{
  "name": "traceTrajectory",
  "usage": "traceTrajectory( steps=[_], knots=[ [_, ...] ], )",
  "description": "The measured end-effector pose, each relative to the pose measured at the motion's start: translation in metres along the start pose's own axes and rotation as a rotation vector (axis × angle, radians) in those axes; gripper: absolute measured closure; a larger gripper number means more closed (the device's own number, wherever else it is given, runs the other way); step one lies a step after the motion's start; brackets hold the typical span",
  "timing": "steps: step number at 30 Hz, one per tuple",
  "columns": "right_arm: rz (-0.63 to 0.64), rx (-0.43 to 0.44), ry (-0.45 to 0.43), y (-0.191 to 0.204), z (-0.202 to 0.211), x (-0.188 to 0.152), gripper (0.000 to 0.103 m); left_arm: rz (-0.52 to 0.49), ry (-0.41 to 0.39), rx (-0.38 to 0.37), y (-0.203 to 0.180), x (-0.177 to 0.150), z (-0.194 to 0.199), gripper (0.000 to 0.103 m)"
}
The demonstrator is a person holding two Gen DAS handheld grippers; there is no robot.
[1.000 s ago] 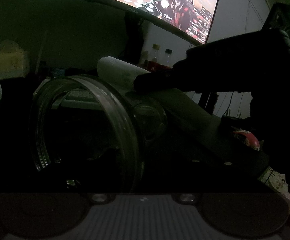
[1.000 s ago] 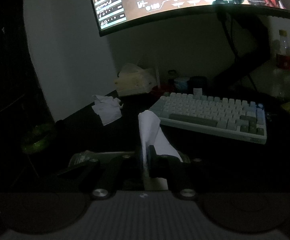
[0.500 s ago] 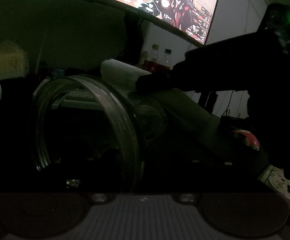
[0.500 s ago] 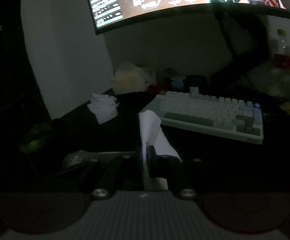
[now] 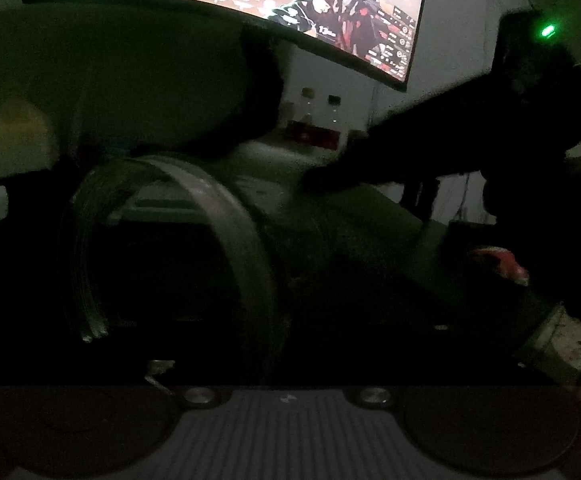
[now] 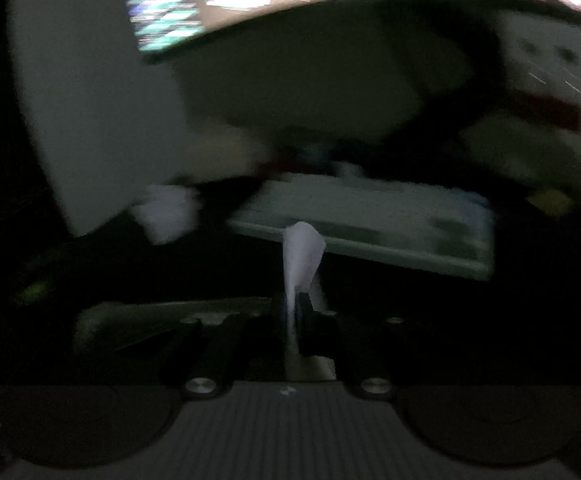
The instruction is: Clean container
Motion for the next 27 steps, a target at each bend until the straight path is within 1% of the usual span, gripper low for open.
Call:
traceTrajectory(
  steps=[1,2,4,5,6,7,9,10,12,13,14,16,19,21,23,27],
  knots=[
    [-0.021,0.007,-0.011,-0.008,0.003,0.004,0.097,0.050,-0.006,-0.042,0.005,0.000,0.000,0.083],
    [-0.028,0.016,-0.023,-0.010,0.008,0.006,0.097,0.121,-0.021,-0.097,0.011,0.001,0.001,0.088],
    [-0.033,0.037,-0.049,-0.013,0.019,0.010,0.097,0.276,-0.063,-0.232,0.024,0.005,0.005,0.096],
    [-0.030,0.048,-0.056,-0.012,0.024,0.011,0.097,0.325,-0.078,-0.282,0.028,0.007,0.008,0.098],
    [-0.024,0.060,-0.060,-0.009,0.028,0.010,0.097,0.350,-0.087,-0.315,0.030,0.009,0.011,0.099],
    [-0.018,0.074,-0.059,-0.006,0.030,0.010,0.097,0.345,-0.090,-0.323,0.030,0.010,0.014,0.100],
    [-0.003,0.110,-0.048,0.002,0.032,0.009,0.097,0.286,-0.085,-0.294,0.027,0.010,0.020,0.099],
    [0.006,0.122,-0.040,0.007,0.031,0.008,0.097,0.257,-0.083,-0.280,0.026,0.010,0.023,0.096],
    [0.021,0.133,-0.024,0.015,0.027,0.004,0.097,0.173,-0.069,-0.217,0.021,0.007,0.027,0.075],
    [0.028,0.136,-0.015,0.019,0.024,0.002,0.097,0.125,-0.062,-0.189,0.018,0.004,0.028,0.056],
    [0.034,0.136,-0.005,0.022,0.021,-0.001,0.097,0.076,-0.056,-0.167,0.015,0.000,0.030,0.048],
    [0.044,0.129,0.011,0.028,0.015,-0.005,0.097,-0.003,-0.038,-0.125,0.010,-0.008,0.031,0.047],
    [0.082,0.102,-0.003,0.037,0.011,-0.009,0.097,-0.033,0.007,-0.077,0.012,-0.018,0.026,0.047],
    [0.095,0.100,-0.012,0.045,0.010,-0.010,0.096,-0.022,0.004,-0.074,0.017,-0.022,0.025,0.047],
    [0.119,0.127,-0.016,0.059,0.009,-0.013,0.096,-0.005,0.002,-0.069,0.023,-0.023,0.025,0.046],
    [0.157,0.225,-0.006,0.089,0.008,-0.018,0.096,0.022,-0.002,-0.042,0.032,-0.027,0.025,0.046]
  ],
)
Point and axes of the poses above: each gripper's, at about its wrist camera, not at the fingertips, and z roughly against the way its jaws point, y to its left, x to its top, the point moved 6 cm from there along -z, roughly the way its jaws point, and after that the axes turned 4 degrees about -z, right-handed, at the moved point
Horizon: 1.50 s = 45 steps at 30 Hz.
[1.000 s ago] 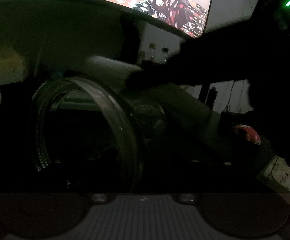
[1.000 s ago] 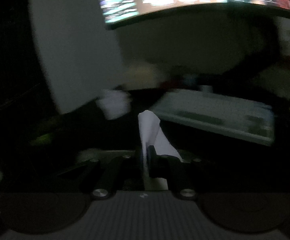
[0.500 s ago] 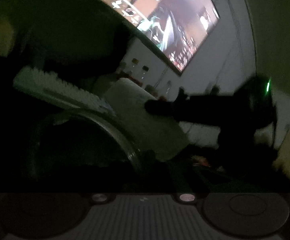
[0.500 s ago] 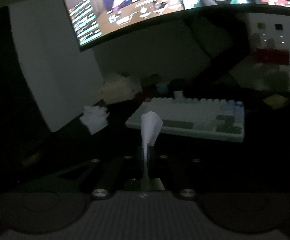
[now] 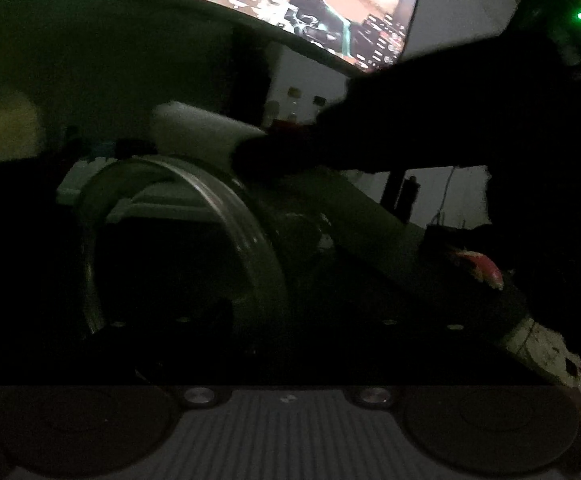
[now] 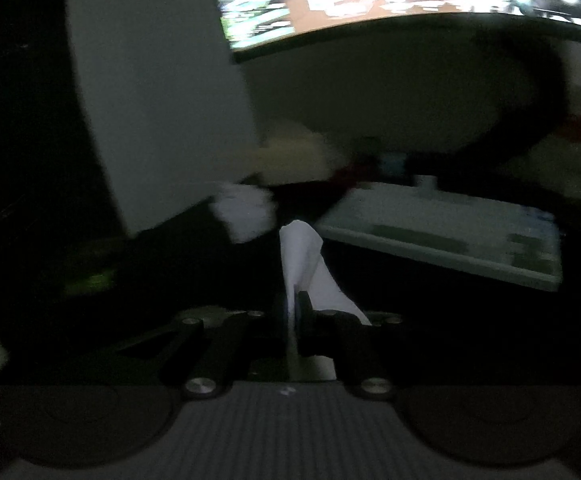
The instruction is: Clean container
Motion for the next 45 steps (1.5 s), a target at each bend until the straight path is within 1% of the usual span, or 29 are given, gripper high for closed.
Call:
traceTrajectory(
  steps=[2,4,5,8,10,12,15,17,19,21,24,27,30,35,40,45],
  knots=[
    [0.012,0.023,0.002,0.006,-0.001,0.000,0.096,0.011,-0.003,0.010,0.005,-0.001,0.000,0.046],
    [0.000,0.025,0.004,0.000,-0.001,0.001,0.096,0.005,-0.003,0.015,0.009,-0.004,0.001,0.046],
    [-0.008,0.006,0.002,-0.007,0.000,0.001,0.096,0.006,-0.004,0.018,0.010,-0.004,0.002,0.046],
    [-0.024,-0.116,-0.009,-0.034,0.000,0.003,0.096,0.019,-0.009,0.025,0.014,-0.004,0.003,0.046],
    [-0.056,-0.149,-0.011,-0.046,0.000,0.003,0.096,0.025,-0.011,0.034,0.017,-0.004,0.004,0.045],
    [-0.057,-0.136,-0.009,-0.043,0.001,0.003,0.095,0.031,-0.010,0.041,0.022,-0.005,0.006,0.045],
    [-0.003,-0.062,-0.008,-0.022,0.003,-0.001,0.095,0.038,-0.006,0.050,0.028,-0.007,0.009,0.044],
    [0.017,-0.037,-0.004,-0.012,0.002,-0.002,0.095,0.044,-0.005,0.053,0.033,-0.010,0.013,0.044],
    [0.021,-0.035,-0.002,-0.011,0.002,-0.002,0.095,0.048,-0.004,0.055,0.033,-0.013,0.018,0.044],
    [0.011,-0.042,-0.001,-0.015,0.002,-0.001,0.095,0.054,-0.003,0.055,0.033,-0.006,0.016,0.044],
    [-0.006,-0.086,-0.002,-0.027,0.001,0.002,0.095,0.054,-0.002,0.053,0.034,0.000,0.015,0.044],
    [-0.040,-0.113,0.000,-0.038,-0.002,0.005,0.095,0.053,-0.003,0.056,0.021,0.015,0.000,0.044],
    [-0.011,-0.102,-0.004,-0.030,-0.001,0.003,0.095,0.050,-0.004,0.058,0.018,0.016,-0.001,0.044],
    [-0.006,-0.090,-0.005,-0.027,-0.002,0.002,0.095,0.044,-0.002,0.057,0.004,0.008,-0.009,0.044],
    [-0.010,-0.084,-0.004,-0.029,-0.003,0.002,0.095,0.038,0.000,0.057,-0.008,0.017,-0.024,0.044],
    [-0.008,-0.085,-0.002,-0.028,-0.003,0.002,0.095,0.038,0.002,0.065,-0.006,0.019,-0.025,0.044]
  ],
)
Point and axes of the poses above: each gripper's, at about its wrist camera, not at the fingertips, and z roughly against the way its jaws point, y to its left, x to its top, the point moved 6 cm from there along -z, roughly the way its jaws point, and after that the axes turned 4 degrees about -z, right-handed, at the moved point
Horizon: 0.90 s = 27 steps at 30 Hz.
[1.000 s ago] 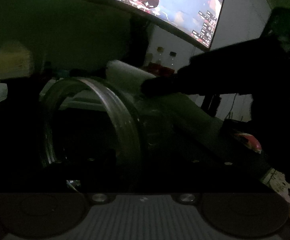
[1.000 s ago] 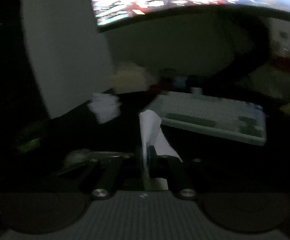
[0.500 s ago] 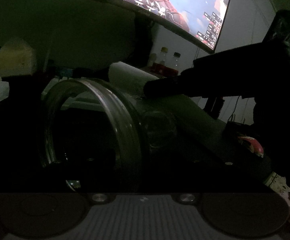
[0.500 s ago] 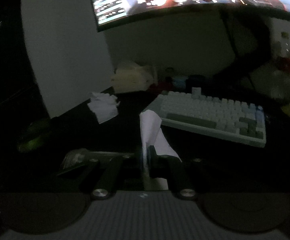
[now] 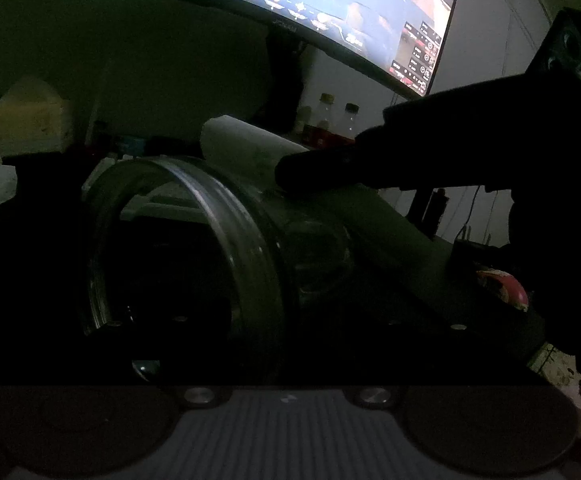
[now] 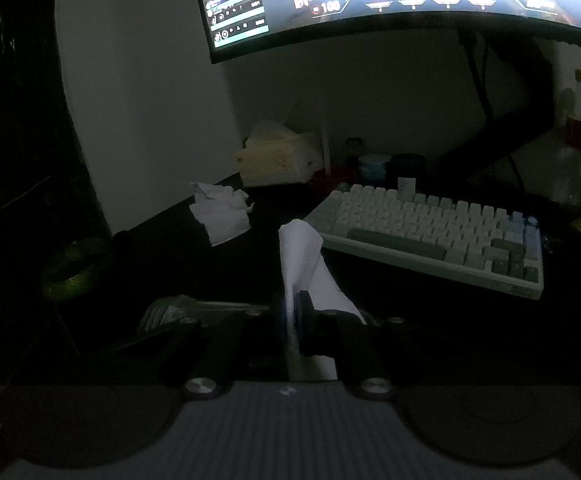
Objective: Clean container
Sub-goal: 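Scrub the jar's inner base with the right tool's towel while the left tool holds it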
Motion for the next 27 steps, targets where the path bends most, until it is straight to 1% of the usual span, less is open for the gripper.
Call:
traceTrajectory(
  steps=[6,8,23,27],
  knots=[
    [-0.004,0.001,-0.002,0.000,0.000,0.000,0.095,0.000,-0.001,-0.001,0.000,0.001,0.002,0.044],
    [0.001,0.014,0.002,-0.006,0.001,0.001,0.095,-0.002,-0.002,-0.001,0.000,0.000,0.003,0.044],
    [0.002,0.013,-0.003,-0.002,0.000,-0.001,0.095,-0.008,-0.006,-0.001,-0.005,0.003,-0.005,0.044],
    [-0.011,0.001,-0.006,0.005,0.000,-0.002,0.095,-0.008,-0.007,0.002,-0.007,0.003,-0.006,0.044]
  ],
)
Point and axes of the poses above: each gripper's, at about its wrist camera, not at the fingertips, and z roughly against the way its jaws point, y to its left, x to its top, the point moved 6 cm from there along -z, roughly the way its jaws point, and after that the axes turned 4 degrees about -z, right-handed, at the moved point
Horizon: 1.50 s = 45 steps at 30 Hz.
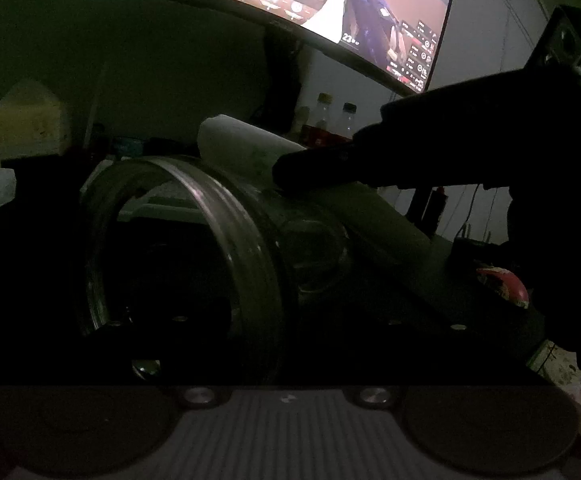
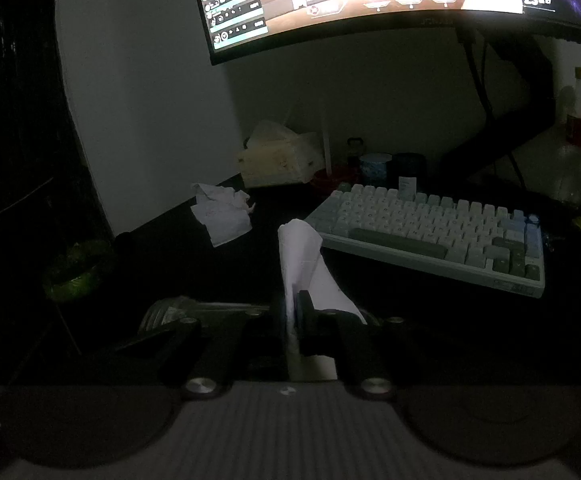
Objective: Clean container
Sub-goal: 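Scrub the jar's inner base with the right tool's towel while the left tool holds it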
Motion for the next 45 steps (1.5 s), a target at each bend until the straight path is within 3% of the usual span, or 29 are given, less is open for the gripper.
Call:
traceTrajectory(
  steps=[45],
  knots=[
    [0.002,0.024,0.001,-0.010,0.003,0.000,0.095,-0.006,-0.009,0.021,-0.007,-0.001,-0.003,0.044]
  ],
)
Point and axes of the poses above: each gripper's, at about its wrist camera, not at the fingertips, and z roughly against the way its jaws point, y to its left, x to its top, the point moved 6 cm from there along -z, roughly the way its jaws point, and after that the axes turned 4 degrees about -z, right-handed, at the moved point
